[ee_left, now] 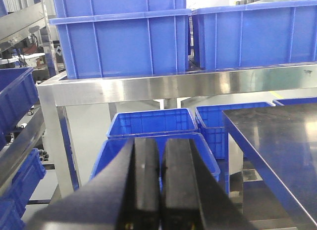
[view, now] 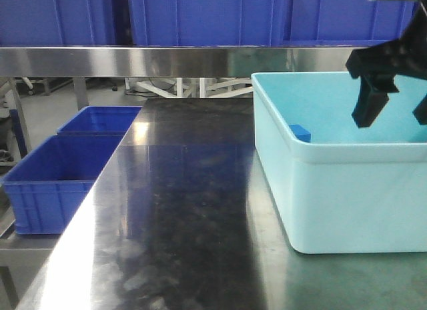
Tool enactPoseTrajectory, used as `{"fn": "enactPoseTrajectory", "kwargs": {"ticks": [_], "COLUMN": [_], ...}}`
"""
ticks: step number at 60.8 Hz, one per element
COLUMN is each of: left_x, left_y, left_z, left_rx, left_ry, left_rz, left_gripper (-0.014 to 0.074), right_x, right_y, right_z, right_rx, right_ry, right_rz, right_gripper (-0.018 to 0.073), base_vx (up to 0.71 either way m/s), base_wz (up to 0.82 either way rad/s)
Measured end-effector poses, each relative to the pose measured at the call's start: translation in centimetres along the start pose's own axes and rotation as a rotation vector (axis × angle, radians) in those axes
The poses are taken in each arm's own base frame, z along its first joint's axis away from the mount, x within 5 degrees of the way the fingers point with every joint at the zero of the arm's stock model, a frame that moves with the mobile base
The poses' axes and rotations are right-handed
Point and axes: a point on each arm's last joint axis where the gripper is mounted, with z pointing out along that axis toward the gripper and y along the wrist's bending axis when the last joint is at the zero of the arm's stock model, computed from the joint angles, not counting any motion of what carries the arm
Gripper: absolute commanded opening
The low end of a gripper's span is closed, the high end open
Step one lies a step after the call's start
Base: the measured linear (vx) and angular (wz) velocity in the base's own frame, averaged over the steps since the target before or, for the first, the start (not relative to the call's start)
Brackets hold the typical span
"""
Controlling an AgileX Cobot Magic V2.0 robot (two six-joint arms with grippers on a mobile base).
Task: Pick red cube and place on left shelf
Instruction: 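Close the right gripper on the red cube and lift it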
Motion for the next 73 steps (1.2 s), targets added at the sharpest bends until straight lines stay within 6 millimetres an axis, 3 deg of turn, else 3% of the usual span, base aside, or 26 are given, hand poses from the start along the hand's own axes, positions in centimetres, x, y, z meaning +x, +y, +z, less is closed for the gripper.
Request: {"fn": "enactPoseTrajectory", "kwargs": {"ticks": [36,43,56,66,73], "left_x": [0.0,0.0,0.0,0.0,0.0], "left_y": [0.0,0.0,0.0,0.0,0.0], "left_z": [0.0,0.0,0.0,0.0,0.0], "left_rx": [0.0,0.0,0.0,0.0,0.0], "left_ry": [0.0,0.0,0.0,0.0,0.0], "left_rz": [0.0,0.0,0.0,0.0,0.0], "left_gripper": [0.0106,0.0106,0.0106,0.0106,0.0106], "right_x": [1.3,1.4,1.3,0.8,-0.4], "right_y": [-0.5,-0.5,-0.5,-0.5,-0.4], "right_z": [3.7,3.8,3.8,2.2,-1.0], "right_rx": [0.066,0.068,0.068,0.06,0.036], "right_ry": [0.157,0.158,0.156,0.097,-0.047], "right_rz": [-0.072,-0.076,-0.078,-0.074,-0.068], "right_gripper": [0.058,0.0465,0.0038,0.006,0.0057], "base_vx": [0.0,0.0,0.0,0.0,0.0], "base_wz": [0.0,0.0,0.0,0.0,0.0]}}
